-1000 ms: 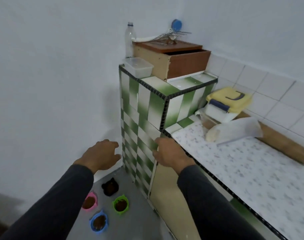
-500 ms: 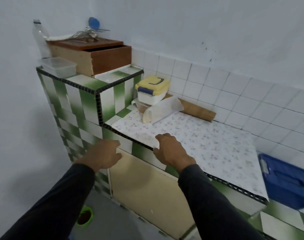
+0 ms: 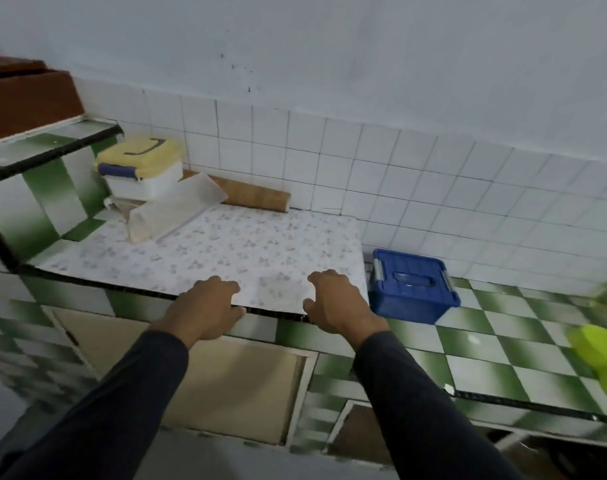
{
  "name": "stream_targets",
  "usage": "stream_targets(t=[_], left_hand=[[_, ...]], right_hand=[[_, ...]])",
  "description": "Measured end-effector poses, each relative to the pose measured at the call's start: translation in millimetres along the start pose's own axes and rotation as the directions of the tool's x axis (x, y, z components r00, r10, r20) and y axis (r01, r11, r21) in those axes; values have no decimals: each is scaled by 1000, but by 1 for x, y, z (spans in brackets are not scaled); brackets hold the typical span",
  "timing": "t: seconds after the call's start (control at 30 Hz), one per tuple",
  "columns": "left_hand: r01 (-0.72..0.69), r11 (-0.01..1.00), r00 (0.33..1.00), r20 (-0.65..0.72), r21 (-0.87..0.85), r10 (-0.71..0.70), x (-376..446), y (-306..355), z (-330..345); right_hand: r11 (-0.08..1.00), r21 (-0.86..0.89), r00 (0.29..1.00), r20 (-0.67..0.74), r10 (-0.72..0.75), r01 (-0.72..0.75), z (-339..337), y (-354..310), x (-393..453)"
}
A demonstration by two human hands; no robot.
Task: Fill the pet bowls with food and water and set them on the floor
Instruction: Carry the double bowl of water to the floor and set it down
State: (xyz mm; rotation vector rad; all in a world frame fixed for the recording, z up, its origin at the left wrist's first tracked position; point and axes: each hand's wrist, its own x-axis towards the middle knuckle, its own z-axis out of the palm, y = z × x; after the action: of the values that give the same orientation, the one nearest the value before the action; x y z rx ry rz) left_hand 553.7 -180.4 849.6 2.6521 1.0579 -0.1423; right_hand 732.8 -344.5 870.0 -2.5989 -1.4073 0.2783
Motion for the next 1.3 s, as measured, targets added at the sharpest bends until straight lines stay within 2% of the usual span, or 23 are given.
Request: stream_targets(t=[0.37, 0.63, 0.97, 1.3], left_hand=[[-201, 979, 978, 73, 38, 198, 47, 180, 58], [-376, 926, 923, 111, 44, 369, 61, 286, 92], [-565, 822, 817, 182, 67, 547, 86, 409, 128], [-735, 672, 663, 308, 94, 682, 127, 541, 177]], right_hand=[[974, 47, 973, -45, 225, -223, -18, 176, -56], [925, 61, 923, -67, 380, -376, -18, 272, -105], [792, 137, 793, -60, 606, -595, -20, 369, -155], [644, 147, 647, -32, 762, -751, -25, 471, -188]])
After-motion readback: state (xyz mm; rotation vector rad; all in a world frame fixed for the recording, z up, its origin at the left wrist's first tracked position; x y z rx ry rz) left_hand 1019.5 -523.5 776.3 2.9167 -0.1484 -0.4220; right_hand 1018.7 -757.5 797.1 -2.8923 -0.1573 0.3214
